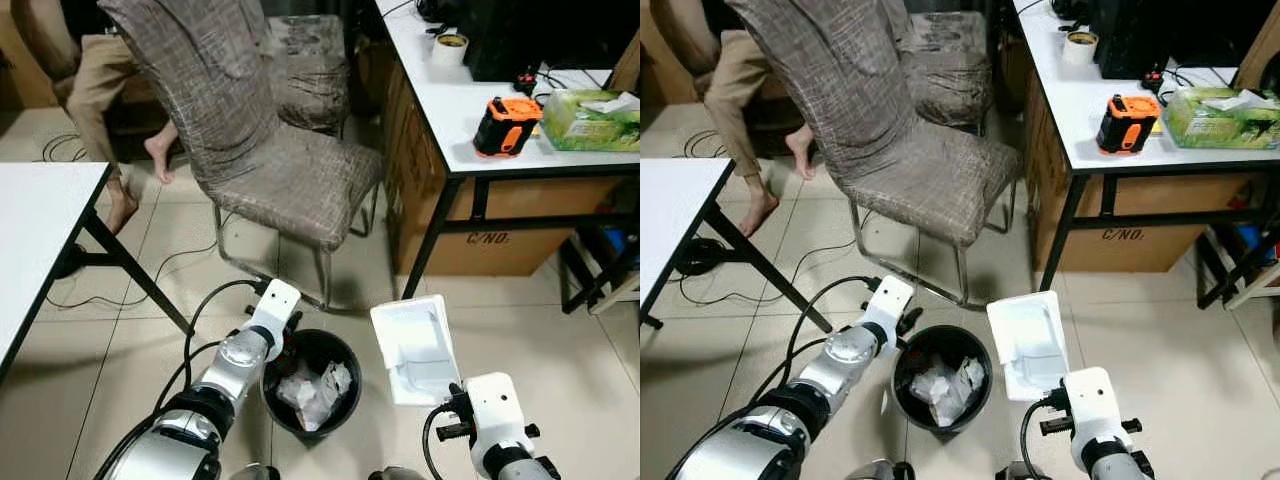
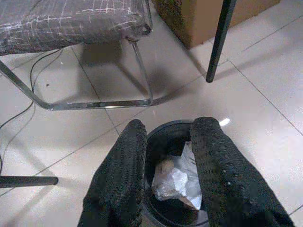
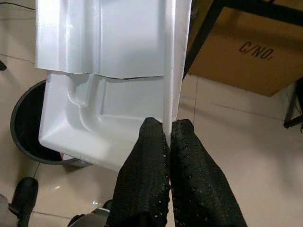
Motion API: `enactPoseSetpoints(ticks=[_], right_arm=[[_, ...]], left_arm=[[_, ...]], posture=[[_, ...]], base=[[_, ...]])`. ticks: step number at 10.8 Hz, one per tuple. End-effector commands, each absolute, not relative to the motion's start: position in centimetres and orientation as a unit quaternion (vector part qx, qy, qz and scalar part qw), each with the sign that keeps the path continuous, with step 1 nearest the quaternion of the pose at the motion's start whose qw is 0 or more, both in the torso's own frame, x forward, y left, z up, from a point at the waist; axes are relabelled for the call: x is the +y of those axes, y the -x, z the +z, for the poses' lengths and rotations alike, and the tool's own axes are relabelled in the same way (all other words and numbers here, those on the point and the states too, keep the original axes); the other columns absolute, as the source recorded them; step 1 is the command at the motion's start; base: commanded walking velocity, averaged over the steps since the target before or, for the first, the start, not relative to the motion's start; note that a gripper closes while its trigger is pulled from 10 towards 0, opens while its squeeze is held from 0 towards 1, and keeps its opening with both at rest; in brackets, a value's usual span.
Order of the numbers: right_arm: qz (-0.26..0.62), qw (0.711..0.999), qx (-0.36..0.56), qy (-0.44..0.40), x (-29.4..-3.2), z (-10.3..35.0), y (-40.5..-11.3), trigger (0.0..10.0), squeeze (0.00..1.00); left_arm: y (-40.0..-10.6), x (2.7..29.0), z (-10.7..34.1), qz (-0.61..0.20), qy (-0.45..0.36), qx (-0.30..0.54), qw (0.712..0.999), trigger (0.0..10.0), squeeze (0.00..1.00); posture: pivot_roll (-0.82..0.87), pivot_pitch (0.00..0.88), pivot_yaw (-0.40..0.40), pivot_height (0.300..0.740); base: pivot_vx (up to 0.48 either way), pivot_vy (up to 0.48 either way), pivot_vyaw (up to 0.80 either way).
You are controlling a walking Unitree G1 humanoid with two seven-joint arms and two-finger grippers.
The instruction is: Picking trash to rubbish bin
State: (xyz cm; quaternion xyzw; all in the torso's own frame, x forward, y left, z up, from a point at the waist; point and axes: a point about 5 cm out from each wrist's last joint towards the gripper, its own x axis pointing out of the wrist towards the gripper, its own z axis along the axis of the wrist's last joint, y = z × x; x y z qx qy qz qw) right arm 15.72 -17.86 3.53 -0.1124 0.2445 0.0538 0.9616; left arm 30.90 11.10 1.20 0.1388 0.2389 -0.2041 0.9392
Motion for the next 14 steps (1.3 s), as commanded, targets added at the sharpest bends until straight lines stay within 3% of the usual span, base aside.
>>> enactPoseSetpoints(ticks=[1,2,3,4,6,9,11,12,14], right_arm=[[0.045,0.962,0.244,0.117,-18.2,3.8,-15.7,10.0,0.0],[0.045,0.962,0.243,0.116,-18.1,3.8,-15.9,10.0,0.0],[0.045,0.963,0.243,0.112,-18.0,3.5,-16.4,10.0,0.0],[0.049,0.964,0.24,0.108,-17.6,3.3,-17.1,10.0,0.0],[0.061,0.965,0.227,0.112,-16.9,3.1,-18.5,10.0,0.0],[0.099,0.962,0.234,0.105,-15.2,1.2,-22.8,10.0,0.0],[0.12,0.956,0.245,0.108,-14.2,0.2,-24.8,10.0,0.0],[0.149,0.949,0.254,0.112,-12.9,-0.3,-26.1,10.0,0.0],[0.199,0.94,0.264,0.085,-10.3,-0.5,-27.5,10.0,0.0]], left_arm=[[-30.9,11.0,1.1,-0.205,-0.139,0.238,0.939,10.0,1.0],[-30.7,11.3,1.0,-0.199,-0.143,0.24,0.939,10.0,1.0],[-30.6,12.3,0.7,-0.181,-0.143,0.241,0.943,10.0,0.18],[-30.2,13.3,0.6,-0.172,-0.145,0.236,0.945,10.0,0.0],[-29.4,15.5,0.7,-0.148,-0.123,0.211,0.958,10.0,0.0],[-24.9,20.5,2.7,-0.107,-0.134,0.16,0.972,10.0,0.0],[-22.6,20.6,3.7,-0.155,-0.147,0.161,0.963,10.0,0.0],[-20.6,20.5,4.8,-0.201,-0.152,0.16,0.954,10.0,0.0],[-19.0,21.0,6.4,-0.217,-0.145,0.166,0.951,10.0,0.0]], posture=[[-0.16,0.135,0.042,0.74],[-0.15,0.129,0.042,0.74],[-0.13,0.114,0.036,0.74],[-0.12,0.108,0.032,0.74],[-0.09,0.089,0.023,0.74],[0.01,0.071,-0.016,0.74],[0.05,0.074,-0.024,0.74],[0.08,0.081,-0.031,0.74],[0.13,0.091,-0.04,0.74]], base=[[0.0,0.0,0.0],[0.0,0.0,0.0],[0.0,0.0,0.0],[0.0,0.0,0.0],[0.0,0.0,0.0],[0.0,0.0,0.0],[0.0,0.0,0.0],[0.0,0.0,0.0],[0.0,0.0,0.0]])
